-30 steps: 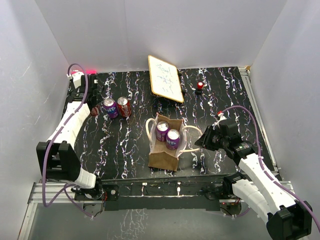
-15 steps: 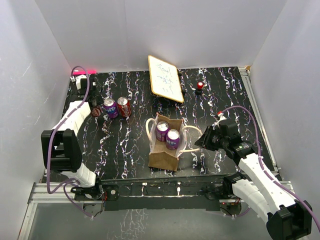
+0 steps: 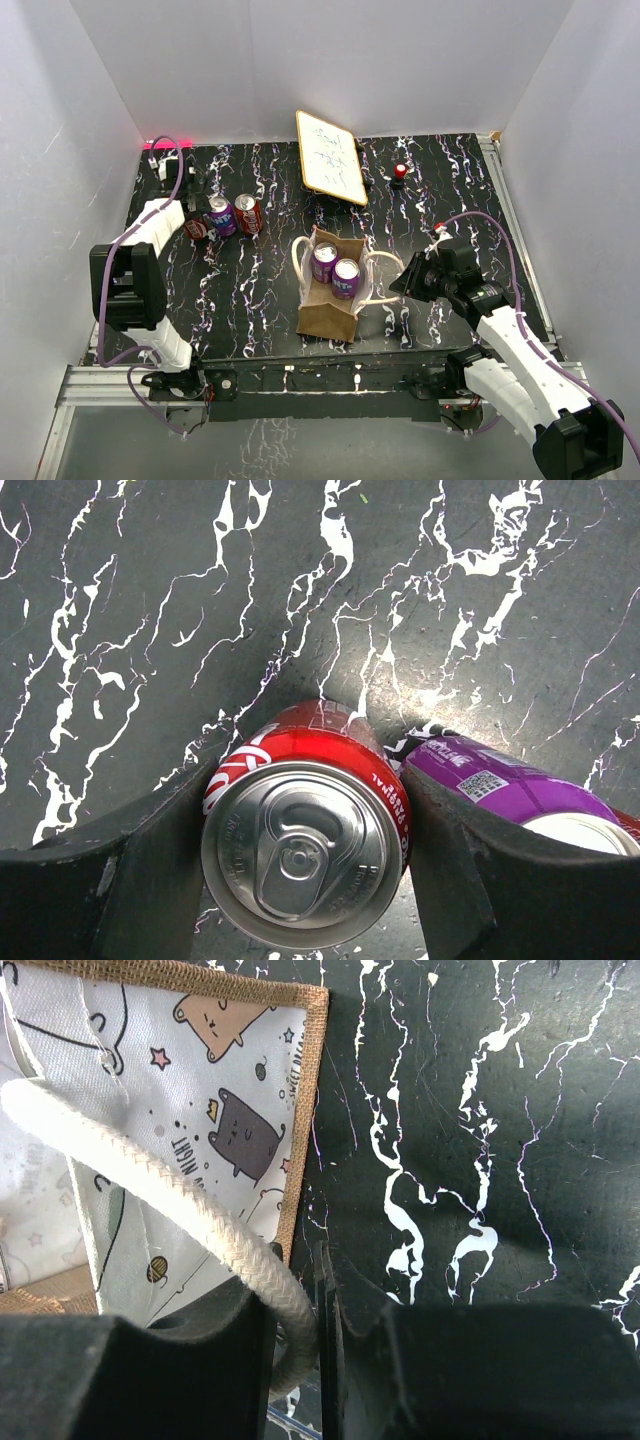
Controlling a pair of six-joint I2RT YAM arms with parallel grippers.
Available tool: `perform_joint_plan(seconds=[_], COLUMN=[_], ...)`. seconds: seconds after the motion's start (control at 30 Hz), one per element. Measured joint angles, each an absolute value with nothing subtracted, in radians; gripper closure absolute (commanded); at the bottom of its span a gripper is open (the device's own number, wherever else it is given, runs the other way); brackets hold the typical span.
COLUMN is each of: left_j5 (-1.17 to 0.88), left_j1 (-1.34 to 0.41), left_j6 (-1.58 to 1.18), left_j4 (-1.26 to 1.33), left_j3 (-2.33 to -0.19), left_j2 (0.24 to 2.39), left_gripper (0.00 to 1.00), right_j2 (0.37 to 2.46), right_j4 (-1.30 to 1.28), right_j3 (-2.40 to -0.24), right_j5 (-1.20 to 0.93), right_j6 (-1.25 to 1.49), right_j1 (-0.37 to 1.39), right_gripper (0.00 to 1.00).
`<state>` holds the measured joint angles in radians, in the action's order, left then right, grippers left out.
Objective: Take the beverage out of the canvas bag
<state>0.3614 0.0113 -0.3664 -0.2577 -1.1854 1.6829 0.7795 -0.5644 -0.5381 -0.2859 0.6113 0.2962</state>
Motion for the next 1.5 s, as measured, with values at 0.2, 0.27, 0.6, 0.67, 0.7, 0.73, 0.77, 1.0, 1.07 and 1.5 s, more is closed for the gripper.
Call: perform_joint_plan(seconds=[0.2, 0.27, 0.6, 0.67, 0.7, 0.73, 0.77, 1.0, 1.07, 1.5], left_j5=[0.362, 0.363, 0.377, 0.377, 0.377, 0.377, 0.377, 0.374, 0.372, 0.346], left_j1=[0.011, 0.011, 0.011, 0.011, 0.011, 0.011, 0.011, 0.011, 0.011, -0.009], left_j6=[-0.366, -0.366, -0.362, -0.362, -0.362, -0.362, -0.362, -0.362, -0.363, -0.368], left_j4=[-0.254, -0.253, -0.242, -0.242, -0.242, -0.242, -0.242, -0.241, -0.238, -0.209], left_j3=[-1.186, -1.186, -1.19, -1.19, -1.19, -1.19, -1.19, -1.19, -1.19, -1.124], left_j2=[1.692, 1.706, 1.727, 1.727, 1.727, 1.727, 1.727, 1.727, 1.726, 1.506], left_gripper=[0.99, 0.96, 0.77, 0.68, 0.64, 0.58, 0.53, 0.26, 0.21, 0.09], right_j2=[0.78, 0.78, 0.778, 0.778, 0.778, 0.778, 0.778, 0.778, 0.778, 0.778], right_j4=[-0.564, -0.564, -0.564, -0.564, -0.564, -0.564, -0.564, -0.56, -0.556, -0.55], right_j3=[-0.538, -0.538, -0.538, -0.538, -0.538, -0.538, -0.538, -0.532, -0.529, -0.527], right_j5=[-0.286, -0.286, -0.286, -0.286, -0.286, -0.286, -0.286, -0.286, -0.286, -0.287], right_j6=[0.611, 0.611, 0.611, 0.611, 0.611, 0.611, 0.611, 0.611, 0.611, 0.611], right_j1=[0.296, 0.296, 0.296, 0.296, 0.296, 0.296, 0.296, 0.296, 0.296, 0.296], right_gripper=[0.78, 0.78, 0.77, 0.77, 0.77, 0.77, 0.77, 0.77, 0.77, 0.77])
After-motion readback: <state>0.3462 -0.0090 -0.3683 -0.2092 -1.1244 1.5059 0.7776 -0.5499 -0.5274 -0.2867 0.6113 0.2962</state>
